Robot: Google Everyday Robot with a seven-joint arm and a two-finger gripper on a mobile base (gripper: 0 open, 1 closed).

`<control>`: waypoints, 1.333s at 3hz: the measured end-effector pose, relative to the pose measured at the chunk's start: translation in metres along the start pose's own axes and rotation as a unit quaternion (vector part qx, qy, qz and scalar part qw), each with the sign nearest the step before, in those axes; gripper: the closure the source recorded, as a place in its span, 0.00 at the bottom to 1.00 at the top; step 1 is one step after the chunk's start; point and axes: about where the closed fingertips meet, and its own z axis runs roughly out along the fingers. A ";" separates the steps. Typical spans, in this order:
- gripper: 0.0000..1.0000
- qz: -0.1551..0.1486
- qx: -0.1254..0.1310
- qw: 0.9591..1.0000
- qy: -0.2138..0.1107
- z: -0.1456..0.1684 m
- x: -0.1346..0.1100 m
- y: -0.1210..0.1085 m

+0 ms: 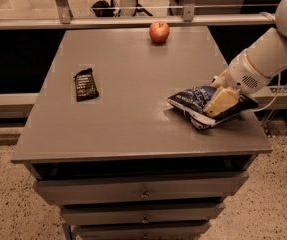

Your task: Pick blue chip bag

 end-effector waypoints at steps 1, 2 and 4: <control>0.93 0.000 0.000 1.000 0.000 -0.004 -0.002 0.000; 1.00 0.000 0.000 1.000 0.000 -0.008 -0.004 0.000; 1.00 -0.030 0.036 0.998 -0.048 -0.049 -0.033 -0.002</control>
Offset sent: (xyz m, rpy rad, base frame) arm 0.0031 0.0193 0.0838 0.0913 -0.1860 0.0583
